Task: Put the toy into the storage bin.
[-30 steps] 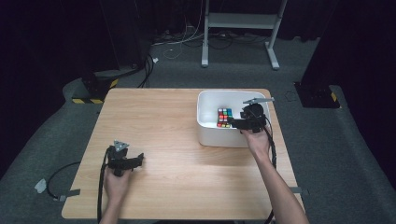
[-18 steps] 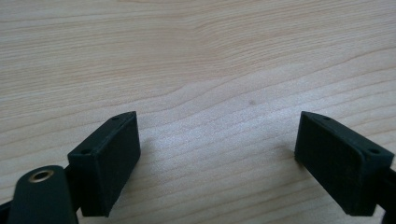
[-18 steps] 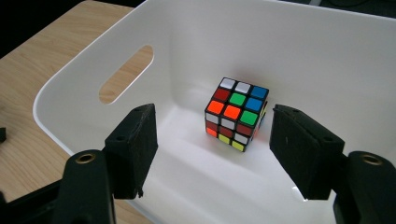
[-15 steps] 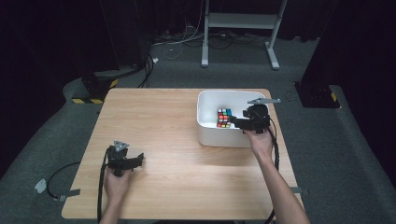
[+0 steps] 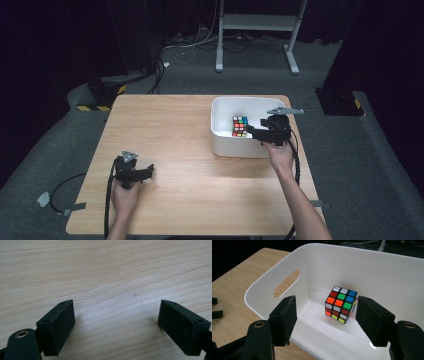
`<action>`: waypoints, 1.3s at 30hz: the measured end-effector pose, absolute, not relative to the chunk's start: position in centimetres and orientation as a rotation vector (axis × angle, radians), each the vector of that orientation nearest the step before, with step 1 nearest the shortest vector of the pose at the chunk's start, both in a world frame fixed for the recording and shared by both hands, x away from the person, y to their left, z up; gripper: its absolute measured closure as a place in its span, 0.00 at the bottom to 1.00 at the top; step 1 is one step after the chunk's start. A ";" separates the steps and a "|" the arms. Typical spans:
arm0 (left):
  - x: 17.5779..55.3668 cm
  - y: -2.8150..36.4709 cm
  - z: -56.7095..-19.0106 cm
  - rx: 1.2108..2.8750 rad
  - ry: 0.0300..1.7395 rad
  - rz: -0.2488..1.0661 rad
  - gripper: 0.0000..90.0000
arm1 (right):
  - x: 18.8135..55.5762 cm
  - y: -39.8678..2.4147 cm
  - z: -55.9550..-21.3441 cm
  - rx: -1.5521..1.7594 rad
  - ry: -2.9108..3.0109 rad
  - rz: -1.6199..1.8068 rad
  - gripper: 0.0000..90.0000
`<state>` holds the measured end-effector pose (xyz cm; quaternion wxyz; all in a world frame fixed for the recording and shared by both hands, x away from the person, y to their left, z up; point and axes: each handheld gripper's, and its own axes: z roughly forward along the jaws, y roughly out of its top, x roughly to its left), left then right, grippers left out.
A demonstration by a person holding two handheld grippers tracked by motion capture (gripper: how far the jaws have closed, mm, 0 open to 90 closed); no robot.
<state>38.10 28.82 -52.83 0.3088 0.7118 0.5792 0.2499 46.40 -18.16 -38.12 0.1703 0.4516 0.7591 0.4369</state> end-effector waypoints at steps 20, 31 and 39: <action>38.1 28.8 -52.8 1.881 1.531 0.660 0.16 | 45.2 -19.0 -37.7 1.264 2.134 1.279 0.37; 38.1 28.8 -52.8 1.880 1.531 0.661 0.16 | 44.6 -19.6 -37.2 1.255 2.111 1.301 0.37; 38.2 28.8 -52.8 1.880 1.529 0.659 0.16 | 44.2 -20.0 -36.9 1.269 2.097 1.300 0.37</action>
